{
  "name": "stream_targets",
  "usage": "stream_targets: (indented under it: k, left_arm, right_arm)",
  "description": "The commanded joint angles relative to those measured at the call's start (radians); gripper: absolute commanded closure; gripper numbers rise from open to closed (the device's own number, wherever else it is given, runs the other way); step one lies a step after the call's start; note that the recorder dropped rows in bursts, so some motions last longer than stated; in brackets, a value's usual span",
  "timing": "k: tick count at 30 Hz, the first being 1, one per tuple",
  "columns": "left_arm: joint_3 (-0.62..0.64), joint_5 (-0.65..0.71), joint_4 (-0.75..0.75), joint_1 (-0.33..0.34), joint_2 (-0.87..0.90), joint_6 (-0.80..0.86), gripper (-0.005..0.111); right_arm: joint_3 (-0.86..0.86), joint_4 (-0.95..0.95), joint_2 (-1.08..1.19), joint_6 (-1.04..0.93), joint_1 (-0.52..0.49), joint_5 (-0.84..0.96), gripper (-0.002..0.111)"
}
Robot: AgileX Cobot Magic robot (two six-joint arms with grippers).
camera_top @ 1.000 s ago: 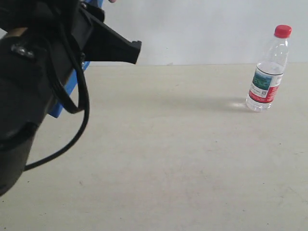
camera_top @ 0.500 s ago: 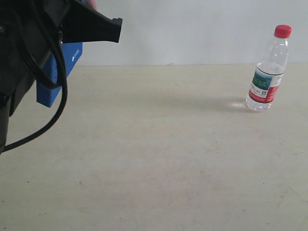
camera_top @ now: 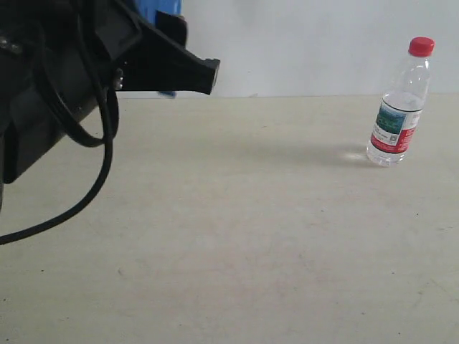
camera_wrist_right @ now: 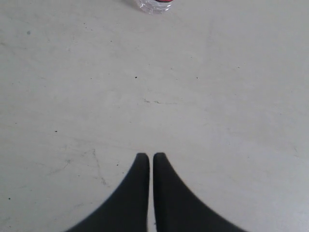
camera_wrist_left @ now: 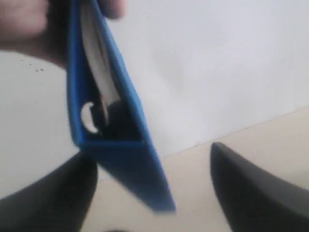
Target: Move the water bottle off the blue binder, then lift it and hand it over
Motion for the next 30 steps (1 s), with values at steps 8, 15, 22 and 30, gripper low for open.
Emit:
stream_targets:
  k: [8, 15, 22, 30]
  left_arm:
    - [0.015, 0.047, -0.148, -0.002, -0.003, 0.084, 0.03]
    - [0.167, 0.215, 0.05, 0.0, 0.084, 0.101, 0.066]
    - [0.191, 0.244, 0.389, 0.231, 0.265, 0.187, 0.101]
    - [0.189, 0.483, 0.208, 0.743, 0.315, -0.089, 0.101]
  right_arm:
    - [0.002, -0.004, -0.005, 0.005, -0.003, -0.006, 0.108]
    - [0.002, -0.004, -0.005, 0.005, -0.003, -0.006, 0.108]
    - [0.002, -0.004, -0.005, 0.006, -0.003, -0.006, 0.108]
    - [0.002, -0.004, -0.005, 0.006, -0.003, -0.011, 0.108]
